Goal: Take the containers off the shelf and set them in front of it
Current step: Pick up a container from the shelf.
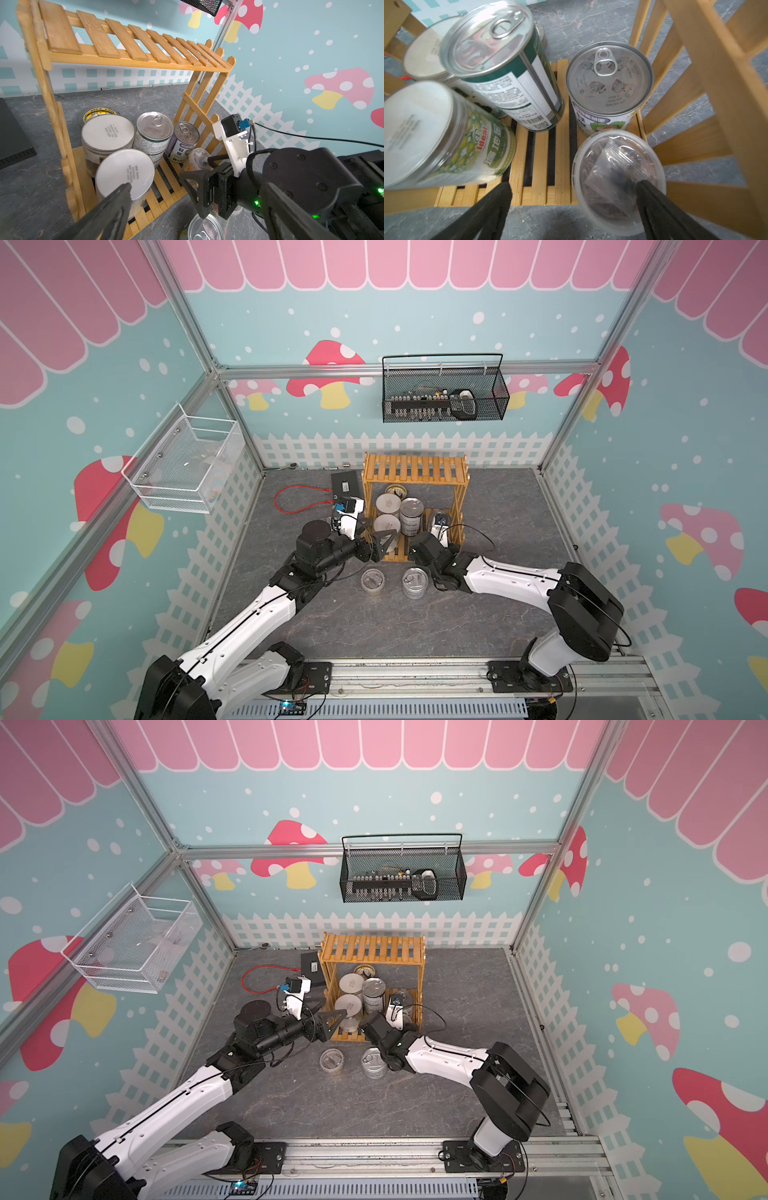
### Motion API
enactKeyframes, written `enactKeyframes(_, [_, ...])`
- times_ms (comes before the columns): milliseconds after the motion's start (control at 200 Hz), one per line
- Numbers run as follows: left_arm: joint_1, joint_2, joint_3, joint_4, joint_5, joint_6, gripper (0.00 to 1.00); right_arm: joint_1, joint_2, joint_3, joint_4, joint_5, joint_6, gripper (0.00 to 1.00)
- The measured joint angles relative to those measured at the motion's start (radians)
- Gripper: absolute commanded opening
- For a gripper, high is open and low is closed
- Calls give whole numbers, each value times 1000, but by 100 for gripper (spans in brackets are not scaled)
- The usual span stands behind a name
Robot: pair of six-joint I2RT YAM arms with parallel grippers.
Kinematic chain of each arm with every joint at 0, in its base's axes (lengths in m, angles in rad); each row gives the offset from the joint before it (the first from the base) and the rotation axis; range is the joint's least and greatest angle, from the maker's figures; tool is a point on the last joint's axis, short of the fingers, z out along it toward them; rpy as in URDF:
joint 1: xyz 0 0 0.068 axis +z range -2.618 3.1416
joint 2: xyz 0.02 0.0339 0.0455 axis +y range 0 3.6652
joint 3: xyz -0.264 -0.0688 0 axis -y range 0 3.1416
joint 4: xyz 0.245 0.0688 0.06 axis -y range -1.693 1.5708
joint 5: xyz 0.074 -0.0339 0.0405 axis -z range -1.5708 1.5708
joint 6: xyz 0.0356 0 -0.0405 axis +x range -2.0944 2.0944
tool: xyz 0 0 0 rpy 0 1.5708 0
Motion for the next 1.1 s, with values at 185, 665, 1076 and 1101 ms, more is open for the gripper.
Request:
enactKeyframes(185, [0, 0, 0, 0, 2, 0, 99, 13, 8, 13, -31, 18, 6, 99])
enactKeyframes(665, [5, 0, 0, 0, 11, -4, 99, 34, -51, 52, -122, 84, -7, 99])
enactKeyframes(1076, [5, 0, 0, 0, 23, -11, 99, 30, -6, 39, -154, 79, 29, 95])
enactKeyframes(1101, [5, 0, 0, 0, 24, -12, 99, 29, -1, 39, -154, 77, 30, 95])
